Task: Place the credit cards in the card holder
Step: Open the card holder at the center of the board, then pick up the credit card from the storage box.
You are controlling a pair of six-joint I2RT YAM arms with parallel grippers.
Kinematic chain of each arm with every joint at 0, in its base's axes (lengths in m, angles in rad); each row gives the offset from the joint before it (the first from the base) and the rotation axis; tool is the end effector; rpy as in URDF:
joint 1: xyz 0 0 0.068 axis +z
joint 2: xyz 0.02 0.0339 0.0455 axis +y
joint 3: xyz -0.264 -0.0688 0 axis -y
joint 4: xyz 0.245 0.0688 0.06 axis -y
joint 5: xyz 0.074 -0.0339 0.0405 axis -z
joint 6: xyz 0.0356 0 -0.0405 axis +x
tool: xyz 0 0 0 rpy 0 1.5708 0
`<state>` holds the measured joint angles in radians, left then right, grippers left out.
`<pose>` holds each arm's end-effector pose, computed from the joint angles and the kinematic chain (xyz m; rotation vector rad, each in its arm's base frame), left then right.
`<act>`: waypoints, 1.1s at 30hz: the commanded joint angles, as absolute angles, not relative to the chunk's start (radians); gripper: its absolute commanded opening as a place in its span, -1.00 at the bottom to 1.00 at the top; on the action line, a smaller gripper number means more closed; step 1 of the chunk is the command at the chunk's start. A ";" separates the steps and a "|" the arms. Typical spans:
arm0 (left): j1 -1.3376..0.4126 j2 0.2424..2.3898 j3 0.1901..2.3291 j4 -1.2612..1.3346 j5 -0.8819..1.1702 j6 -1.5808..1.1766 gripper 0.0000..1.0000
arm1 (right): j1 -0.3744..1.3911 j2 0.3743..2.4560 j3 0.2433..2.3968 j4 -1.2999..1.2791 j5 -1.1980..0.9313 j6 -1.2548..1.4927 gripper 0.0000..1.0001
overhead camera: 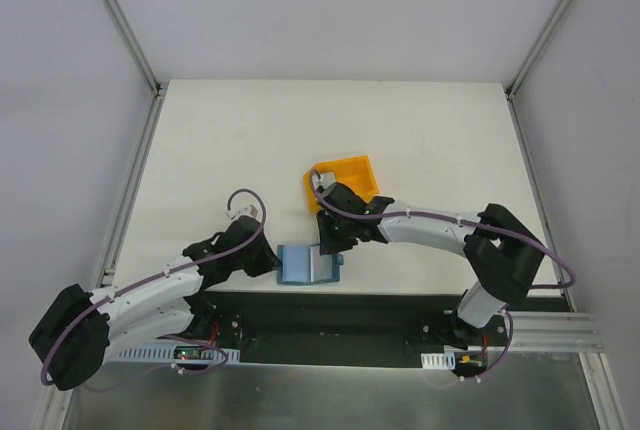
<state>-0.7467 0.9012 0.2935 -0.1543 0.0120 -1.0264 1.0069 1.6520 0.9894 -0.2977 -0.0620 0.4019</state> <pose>0.1251 -0.1163 0.1542 -0.3435 2.4867 -0.8420 0.1768 0.2837 0.1835 -0.8145 2.5229 0.6036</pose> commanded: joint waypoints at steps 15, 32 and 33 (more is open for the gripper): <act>-0.753 0.953 0.426 -0.161 -0.002 -0.993 -1.00 | 0.881 1.517 1.130 -0.296 -0.118 0.292 -0.06; -0.752 0.950 0.428 -0.160 -0.002 -0.974 -1.00 | 0.628 1.683 1.383 -0.416 -0.119 0.133 0.32; -0.753 0.948 0.428 -0.161 -0.002 -0.973 -1.00 | 0.620 1.706 1.402 -0.420 -0.135 0.130 0.34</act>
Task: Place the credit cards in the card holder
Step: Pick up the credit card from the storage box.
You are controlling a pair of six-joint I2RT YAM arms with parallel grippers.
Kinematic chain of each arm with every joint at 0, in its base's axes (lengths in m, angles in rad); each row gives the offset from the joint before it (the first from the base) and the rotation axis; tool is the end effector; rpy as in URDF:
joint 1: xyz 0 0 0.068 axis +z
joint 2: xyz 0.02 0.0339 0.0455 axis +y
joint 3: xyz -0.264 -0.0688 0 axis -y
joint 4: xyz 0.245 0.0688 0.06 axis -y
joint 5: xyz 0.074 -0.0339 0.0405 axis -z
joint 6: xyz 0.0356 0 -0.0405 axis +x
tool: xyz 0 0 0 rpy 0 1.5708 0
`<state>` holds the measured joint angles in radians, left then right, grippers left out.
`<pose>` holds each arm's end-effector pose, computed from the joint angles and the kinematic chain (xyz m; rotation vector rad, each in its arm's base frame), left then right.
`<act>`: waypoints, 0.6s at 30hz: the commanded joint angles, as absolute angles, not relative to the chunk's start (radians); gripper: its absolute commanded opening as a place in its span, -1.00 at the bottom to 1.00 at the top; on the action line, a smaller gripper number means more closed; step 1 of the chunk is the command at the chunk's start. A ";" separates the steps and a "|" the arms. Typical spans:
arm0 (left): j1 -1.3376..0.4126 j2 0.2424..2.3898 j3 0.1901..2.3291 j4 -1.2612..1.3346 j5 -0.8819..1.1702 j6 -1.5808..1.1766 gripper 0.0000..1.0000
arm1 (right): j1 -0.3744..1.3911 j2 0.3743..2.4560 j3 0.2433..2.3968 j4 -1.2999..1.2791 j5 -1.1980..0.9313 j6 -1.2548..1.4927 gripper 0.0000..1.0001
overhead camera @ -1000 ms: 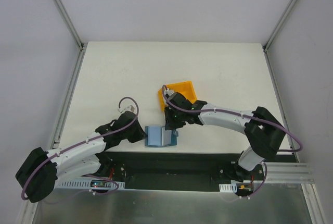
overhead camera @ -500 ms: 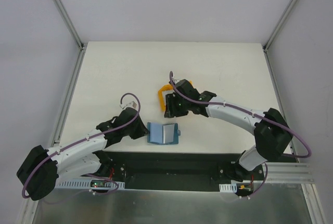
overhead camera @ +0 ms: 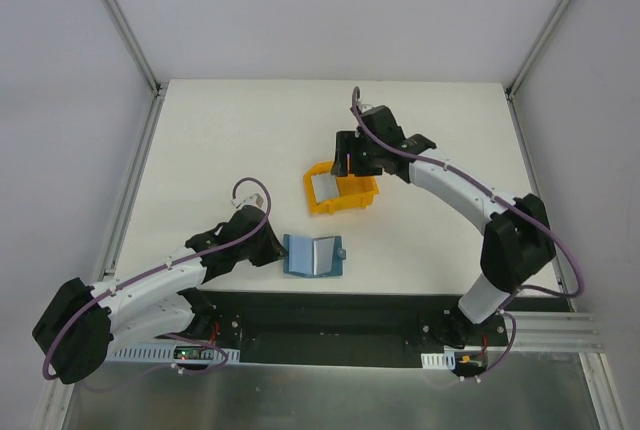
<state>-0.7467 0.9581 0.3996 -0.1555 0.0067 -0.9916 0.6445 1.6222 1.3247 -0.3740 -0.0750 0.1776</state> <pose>0.1397 -0.1296 0.1788 -0.2963 2.4387 -0.8622 0.2951 0.2251 0.2946 -0.5709 2.2213 0.5211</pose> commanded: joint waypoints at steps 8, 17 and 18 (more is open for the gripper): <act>-0.752 0.925 0.423 -0.161 -0.002 -0.963 -1.00 | 0.604 1.801 1.440 -0.403 -0.179 0.126 0.46; -0.753 0.888 0.408 -0.160 -0.012 -0.960 -1.00 | 0.595 1.858 1.466 -0.391 -0.207 0.127 0.49; -0.753 0.887 0.407 -0.160 -0.014 -0.960 -1.00 | 0.595 1.862 1.471 -0.391 -0.206 0.127 0.49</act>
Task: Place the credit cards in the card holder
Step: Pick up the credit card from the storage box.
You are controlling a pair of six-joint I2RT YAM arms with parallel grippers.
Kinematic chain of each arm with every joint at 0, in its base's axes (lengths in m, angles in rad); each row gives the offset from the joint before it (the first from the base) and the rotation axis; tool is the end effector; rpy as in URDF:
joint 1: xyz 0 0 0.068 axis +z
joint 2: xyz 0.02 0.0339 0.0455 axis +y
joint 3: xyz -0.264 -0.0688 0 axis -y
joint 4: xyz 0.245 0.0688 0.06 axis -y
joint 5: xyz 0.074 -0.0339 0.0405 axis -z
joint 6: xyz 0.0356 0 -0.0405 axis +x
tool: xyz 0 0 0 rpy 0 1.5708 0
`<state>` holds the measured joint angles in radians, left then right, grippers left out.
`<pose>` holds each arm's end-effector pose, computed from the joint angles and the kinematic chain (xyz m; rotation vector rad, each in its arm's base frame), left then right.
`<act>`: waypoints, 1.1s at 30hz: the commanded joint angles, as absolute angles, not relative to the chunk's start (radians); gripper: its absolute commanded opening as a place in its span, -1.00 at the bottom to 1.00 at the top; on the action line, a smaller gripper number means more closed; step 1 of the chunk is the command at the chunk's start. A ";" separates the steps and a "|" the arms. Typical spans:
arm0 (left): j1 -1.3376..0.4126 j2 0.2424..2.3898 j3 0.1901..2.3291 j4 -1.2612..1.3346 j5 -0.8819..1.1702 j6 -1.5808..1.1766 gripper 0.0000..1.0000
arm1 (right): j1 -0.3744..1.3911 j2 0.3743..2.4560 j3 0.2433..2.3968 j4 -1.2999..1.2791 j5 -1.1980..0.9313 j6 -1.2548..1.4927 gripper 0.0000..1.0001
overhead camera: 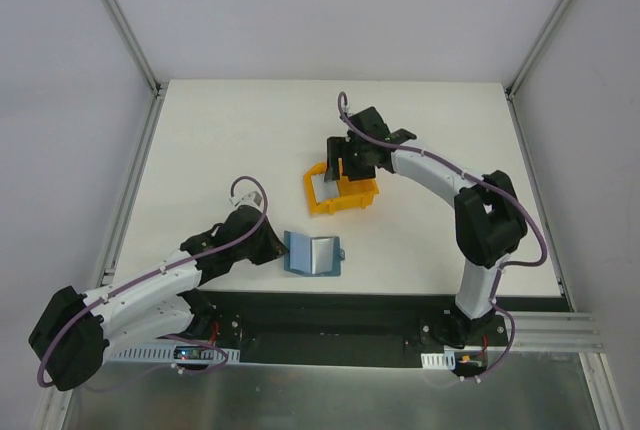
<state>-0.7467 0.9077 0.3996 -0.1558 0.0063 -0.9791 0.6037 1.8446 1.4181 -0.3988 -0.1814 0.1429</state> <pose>0.1371 -0.1272 0.1872 -0.2754 2.3912 -0.8961 0.3365 0.2399 0.2408 -0.6453 2.3688 0.5577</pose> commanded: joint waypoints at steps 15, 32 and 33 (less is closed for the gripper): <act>-0.753 0.919 0.416 -0.161 -0.006 -0.950 -1.00 | 0.586 1.947 1.499 -0.380 -0.242 0.144 0.50; -0.753 0.951 0.420 -0.160 -0.002 -0.957 -1.00 | 0.584 1.982 1.456 -0.298 -0.358 0.210 0.49; -0.753 0.953 0.420 -0.160 -0.002 -0.956 -1.00 | 0.584 1.977 1.450 -0.298 -0.348 0.209 0.49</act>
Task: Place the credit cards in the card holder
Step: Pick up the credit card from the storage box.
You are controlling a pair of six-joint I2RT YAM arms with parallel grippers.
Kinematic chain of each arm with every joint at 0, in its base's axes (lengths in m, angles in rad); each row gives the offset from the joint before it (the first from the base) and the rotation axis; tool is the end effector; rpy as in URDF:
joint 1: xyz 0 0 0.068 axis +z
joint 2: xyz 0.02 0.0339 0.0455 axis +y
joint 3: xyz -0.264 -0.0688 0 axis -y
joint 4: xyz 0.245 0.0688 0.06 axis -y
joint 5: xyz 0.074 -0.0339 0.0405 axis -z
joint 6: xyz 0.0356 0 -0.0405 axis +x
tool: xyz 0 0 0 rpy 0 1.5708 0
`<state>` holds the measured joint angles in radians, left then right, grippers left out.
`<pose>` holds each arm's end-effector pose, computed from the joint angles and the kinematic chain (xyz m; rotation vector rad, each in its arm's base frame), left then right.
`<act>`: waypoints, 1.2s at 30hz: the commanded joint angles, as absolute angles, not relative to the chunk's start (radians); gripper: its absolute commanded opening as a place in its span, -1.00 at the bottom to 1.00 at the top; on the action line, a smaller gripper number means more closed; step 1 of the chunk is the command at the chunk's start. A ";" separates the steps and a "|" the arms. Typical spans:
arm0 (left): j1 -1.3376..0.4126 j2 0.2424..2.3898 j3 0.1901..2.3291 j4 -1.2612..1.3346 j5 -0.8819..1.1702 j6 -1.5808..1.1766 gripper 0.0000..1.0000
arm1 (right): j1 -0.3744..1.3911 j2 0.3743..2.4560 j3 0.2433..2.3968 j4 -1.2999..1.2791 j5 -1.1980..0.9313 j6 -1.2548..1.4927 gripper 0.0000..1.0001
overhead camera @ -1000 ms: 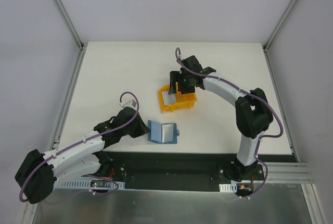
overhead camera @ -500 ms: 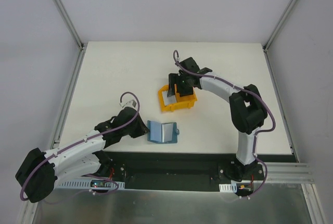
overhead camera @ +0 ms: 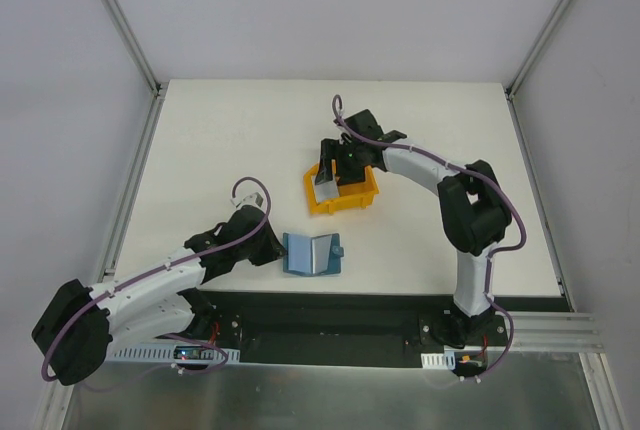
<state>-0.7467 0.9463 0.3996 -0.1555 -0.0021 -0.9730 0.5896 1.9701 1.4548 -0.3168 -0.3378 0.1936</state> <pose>0.1393 -0.1289 0.1808 -0.2765 2.4224 -0.8553 0.3573 0.2533 0.2087 -0.6480 2.3979 0.7569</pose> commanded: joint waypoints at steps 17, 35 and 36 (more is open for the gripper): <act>-0.753 0.989 0.437 -0.155 -0.002 -0.956 -1.00 | 0.586 1.997 1.460 -0.316 -0.407 0.199 0.41; -0.753 1.000 0.440 -0.150 0.028 -0.951 -1.00 | 0.586 1.942 1.460 -0.328 -0.411 0.199 -0.06; -0.753 1.003 0.442 -0.152 0.029 -0.951 -1.00 | 0.586 1.944 1.460 -0.328 -0.414 0.201 -0.09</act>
